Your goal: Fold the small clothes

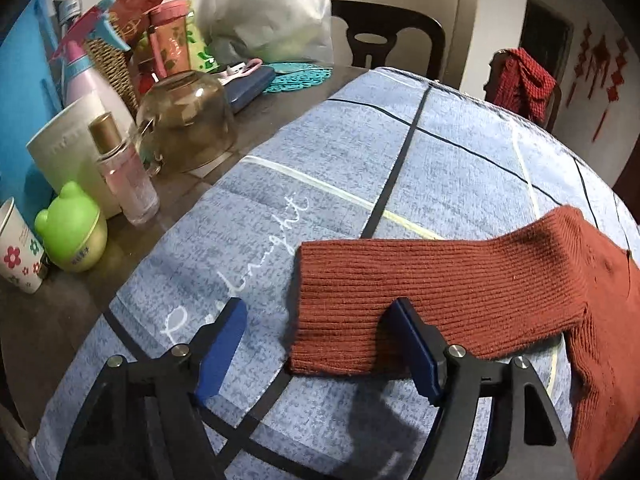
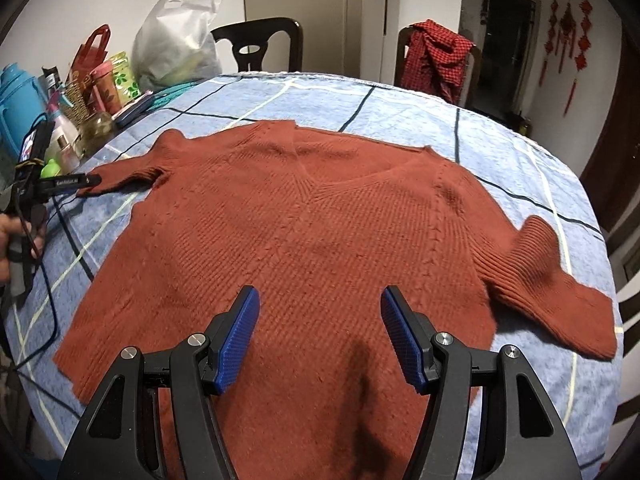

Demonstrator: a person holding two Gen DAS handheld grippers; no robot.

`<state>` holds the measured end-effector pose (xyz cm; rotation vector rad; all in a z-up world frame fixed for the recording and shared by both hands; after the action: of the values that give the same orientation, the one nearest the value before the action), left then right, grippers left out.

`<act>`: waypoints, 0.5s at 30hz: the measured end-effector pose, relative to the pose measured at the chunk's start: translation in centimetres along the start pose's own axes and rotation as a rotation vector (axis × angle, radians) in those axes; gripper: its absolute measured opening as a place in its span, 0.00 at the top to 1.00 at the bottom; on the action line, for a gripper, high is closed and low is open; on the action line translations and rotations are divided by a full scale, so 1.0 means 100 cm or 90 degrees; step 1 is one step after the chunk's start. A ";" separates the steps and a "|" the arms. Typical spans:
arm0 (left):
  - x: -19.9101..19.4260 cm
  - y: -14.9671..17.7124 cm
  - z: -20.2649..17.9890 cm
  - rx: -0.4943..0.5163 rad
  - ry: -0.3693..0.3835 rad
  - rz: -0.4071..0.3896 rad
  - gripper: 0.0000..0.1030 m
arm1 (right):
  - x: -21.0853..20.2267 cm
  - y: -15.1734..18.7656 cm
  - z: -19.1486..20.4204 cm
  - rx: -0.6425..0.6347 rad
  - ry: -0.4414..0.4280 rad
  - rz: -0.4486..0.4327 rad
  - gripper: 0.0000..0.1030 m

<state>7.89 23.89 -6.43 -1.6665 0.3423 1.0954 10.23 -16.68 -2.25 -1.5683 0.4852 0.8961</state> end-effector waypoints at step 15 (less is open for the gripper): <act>-0.051 -0.034 -0.067 0.043 0.211 -0.039 0.92 | -0.005 0.005 -0.015 0.034 -0.003 -0.005 0.38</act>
<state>10.81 17.93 -0.24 -1.7859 0.5300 0.7531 9.94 -18.30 -2.24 -1.5178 0.4960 0.8738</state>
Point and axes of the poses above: each gripper's, at about its wrist camera, not at the fingertips, and x roughly the way its jaws point, z to its left, y to its underside, the point moved 8 cm from there along x, roughly the way its jaws point, and after that the axes turned 1 degree about x, right-handed, at the moved point
